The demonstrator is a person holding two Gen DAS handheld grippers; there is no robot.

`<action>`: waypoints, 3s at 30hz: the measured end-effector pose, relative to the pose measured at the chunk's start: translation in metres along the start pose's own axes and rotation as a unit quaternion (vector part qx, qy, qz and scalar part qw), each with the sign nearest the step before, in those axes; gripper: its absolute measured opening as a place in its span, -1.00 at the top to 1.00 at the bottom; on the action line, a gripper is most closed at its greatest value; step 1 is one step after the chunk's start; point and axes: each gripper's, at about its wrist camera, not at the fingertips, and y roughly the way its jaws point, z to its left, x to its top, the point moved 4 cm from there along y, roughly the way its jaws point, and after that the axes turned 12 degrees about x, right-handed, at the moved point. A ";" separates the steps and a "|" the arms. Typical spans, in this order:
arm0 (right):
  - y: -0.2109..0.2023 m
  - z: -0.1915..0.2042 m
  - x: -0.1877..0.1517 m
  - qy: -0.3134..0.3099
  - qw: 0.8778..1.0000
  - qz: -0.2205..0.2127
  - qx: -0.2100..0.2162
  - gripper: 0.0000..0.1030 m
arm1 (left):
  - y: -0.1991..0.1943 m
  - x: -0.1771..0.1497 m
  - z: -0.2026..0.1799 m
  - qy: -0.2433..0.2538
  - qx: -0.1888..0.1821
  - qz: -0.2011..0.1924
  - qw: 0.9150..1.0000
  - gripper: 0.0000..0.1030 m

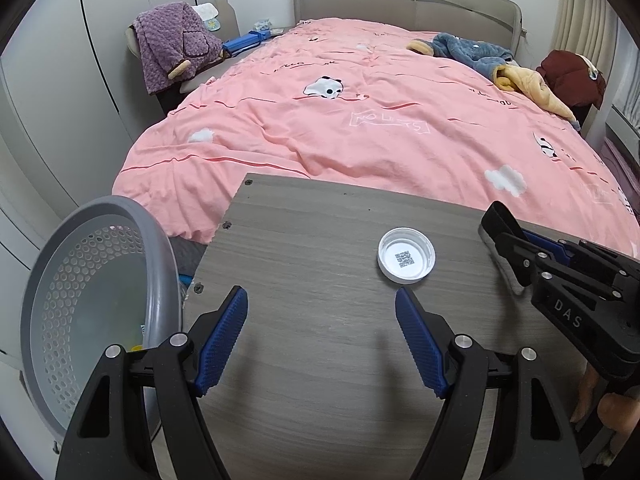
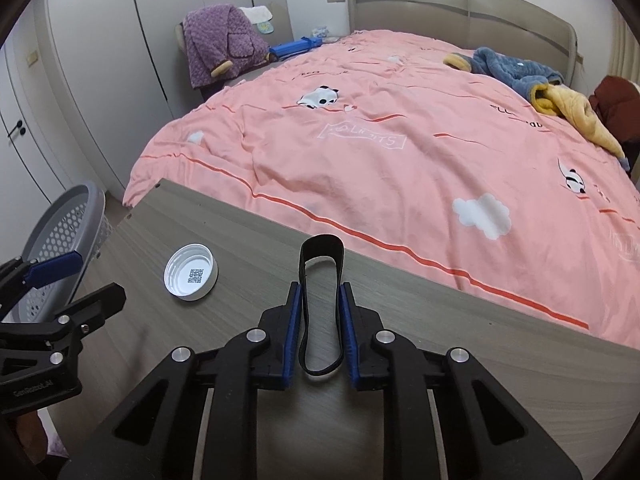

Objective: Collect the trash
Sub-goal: 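Close the left tool on the white bottle cap while the right tool holds the band, then carry the bottle cap and band over the basket with both tools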

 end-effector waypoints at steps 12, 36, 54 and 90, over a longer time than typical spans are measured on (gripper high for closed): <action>-0.038 -0.019 -0.012 0.043 0.998 -0.047 -0.002 0.62 | 0.003 0.005 -0.031 0.017 -0.015 0.014 1.000 -0.42; -0.056 -0.030 -0.016 0.061 0.995 -0.075 0.022 0.62 | 0.033 0.022 -0.060 0.034 -0.017 0.024 0.999 -0.24; -0.074 -0.001 -0.045 0.081 0.994 -0.066 0.019 0.62 | -0.031 -0.007 -0.041 0.062 -0.056 -0.024 0.996 0.24; 0.021 0.260 -0.009 -0.076 0.993 0.009 0.095 0.62 | -0.010 -0.065 0.245 -0.099 0.027 -0.018 0.995 0.24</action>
